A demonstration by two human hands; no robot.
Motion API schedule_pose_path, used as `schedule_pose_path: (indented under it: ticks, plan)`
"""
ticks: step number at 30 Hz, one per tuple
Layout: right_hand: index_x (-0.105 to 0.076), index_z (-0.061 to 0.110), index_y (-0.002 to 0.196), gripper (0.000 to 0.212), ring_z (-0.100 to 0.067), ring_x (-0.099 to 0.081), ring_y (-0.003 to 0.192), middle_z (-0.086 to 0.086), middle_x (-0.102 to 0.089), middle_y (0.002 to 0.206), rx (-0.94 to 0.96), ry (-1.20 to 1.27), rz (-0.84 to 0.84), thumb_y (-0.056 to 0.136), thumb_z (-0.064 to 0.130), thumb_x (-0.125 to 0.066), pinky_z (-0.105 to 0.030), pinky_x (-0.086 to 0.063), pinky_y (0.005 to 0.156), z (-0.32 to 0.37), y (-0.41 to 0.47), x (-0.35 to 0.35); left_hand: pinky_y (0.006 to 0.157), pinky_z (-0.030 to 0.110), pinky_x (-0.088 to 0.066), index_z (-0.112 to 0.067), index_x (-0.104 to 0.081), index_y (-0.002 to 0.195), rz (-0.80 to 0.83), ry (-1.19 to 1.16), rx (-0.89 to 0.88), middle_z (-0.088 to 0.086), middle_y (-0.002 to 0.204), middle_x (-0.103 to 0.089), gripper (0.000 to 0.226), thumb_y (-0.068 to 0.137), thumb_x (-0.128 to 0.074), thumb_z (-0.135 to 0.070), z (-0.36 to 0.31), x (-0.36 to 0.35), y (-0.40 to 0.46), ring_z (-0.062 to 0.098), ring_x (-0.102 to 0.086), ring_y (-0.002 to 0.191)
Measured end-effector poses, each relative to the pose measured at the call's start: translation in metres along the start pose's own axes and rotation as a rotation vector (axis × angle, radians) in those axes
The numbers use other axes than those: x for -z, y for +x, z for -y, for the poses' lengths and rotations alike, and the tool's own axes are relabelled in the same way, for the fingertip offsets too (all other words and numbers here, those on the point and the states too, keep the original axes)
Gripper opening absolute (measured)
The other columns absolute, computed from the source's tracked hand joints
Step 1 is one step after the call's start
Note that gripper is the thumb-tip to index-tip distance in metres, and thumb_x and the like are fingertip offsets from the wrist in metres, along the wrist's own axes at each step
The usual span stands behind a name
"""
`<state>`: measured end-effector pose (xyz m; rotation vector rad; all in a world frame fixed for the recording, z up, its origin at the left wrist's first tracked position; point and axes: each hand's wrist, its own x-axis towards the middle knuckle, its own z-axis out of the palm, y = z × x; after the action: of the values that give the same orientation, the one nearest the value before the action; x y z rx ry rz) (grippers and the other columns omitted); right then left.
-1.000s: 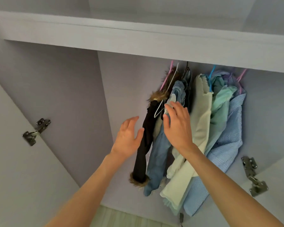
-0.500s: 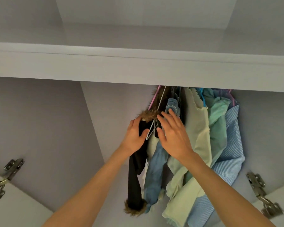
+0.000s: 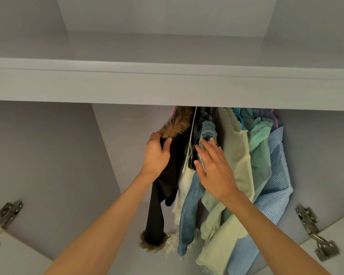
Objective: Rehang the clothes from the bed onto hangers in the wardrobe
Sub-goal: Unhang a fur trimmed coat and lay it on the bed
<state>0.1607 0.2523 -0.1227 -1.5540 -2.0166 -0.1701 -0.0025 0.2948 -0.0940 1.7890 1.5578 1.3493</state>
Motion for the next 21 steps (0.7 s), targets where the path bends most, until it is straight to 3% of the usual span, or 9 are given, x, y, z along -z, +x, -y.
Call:
schedule_pose_path:
  ticks: [5,11,14,16,18,21]
  plan:
    - [-0.06,0.002,0.12,0.05,-0.037,-0.041,0.13,-0.019,-0.055,0.129,0.015,-0.021,-0.031,0.09,0.032,-0.032,-0.05,-0.023,0.108,0.019,0.004,0.001,0.066,0.01,-0.031,0.002,-0.054,0.11,-0.033,0.056,-0.042,0.006,0.094,-0.049,0.021,0.093,-0.052,-0.009,0.01,0.025,-0.035,0.012,-0.043,0.074]
    - [-0.064,-0.001,0.111,0.045,-0.035,-0.05,0.122,-0.017,-0.064,0.115,0.235,0.012,-0.001,0.09,0.028,-0.036,-0.051,-0.027,0.106,0.069,0.018,-0.007,0.064,0.001,-0.035,-0.002,-0.055,0.108,-0.057,0.094,0.105,0.0,0.092,-0.05,0.018,0.093,-0.053,-0.012,0.041,0.057,-0.087,0.006,-0.044,0.071]
    - [-0.058,-0.005,0.116,0.038,-0.035,-0.057,0.114,-0.02,-0.062,0.116,0.272,0.178,0.03,0.091,0.02,-0.047,-0.042,-0.041,0.099,0.11,0.011,-0.013,0.065,0.002,-0.035,-0.003,-0.056,0.106,-0.081,0.141,0.168,-0.001,0.092,-0.05,0.016,0.093,-0.053,-0.012,0.055,0.073,-0.121,0.003,-0.045,0.069]
    - [-0.043,-0.002,0.133,0.042,-0.028,-0.049,0.123,-0.017,-0.05,0.134,0.183,0.379,0.187,0.097,0.02,-0.045,-0.033,-0.041,0.098,0.135,0.002,-0.013,0.068,0.002,-0.035,-0.004,-0.057,0.106,-0.112,0.184,0.207,0.001,0.096,-0.053,0.016,0.093,-0.053,-0.012,0.06,0.08,-0.147,0.004,-0.046,0.074]
    - [-0.036,0.003,0.138,0.048,-0.023,-0.046,0.125,-0.011,-0.046,0.138,-0.025,0.597,0.473,0.098,0.027,-0.043,-0.027,-0.038,0.096,0.154,-0.004,-0.02,0.072,0.0,-0.034,-0.006,-0.057,0.106,-0.164,0.212,0.243,-0.004,0.096,-0.05,0.015,0.092,-0.054,-0.011,0.059,0.086,-0.176,0.002,-0.046,0.078]
    - [-0.052,-0.001,0.116,0.032,-0.023,-0.061,0.102,-0.009,-0.063,0.103,-0.403,1.024,0.728,0.096,0.024,-0.049,-0.031,-0.047,0.092,0.18,-0.013,-0.03,0.073,-0.001,-0.032,-0.007,-0.057,0.105,-0.227,0.261,0.288,-0.014,0.09,-0.043,0.014,0.092,-0.054,-0.012,0.051,0.091,-0.22,-0.002,-0.045,0.077]
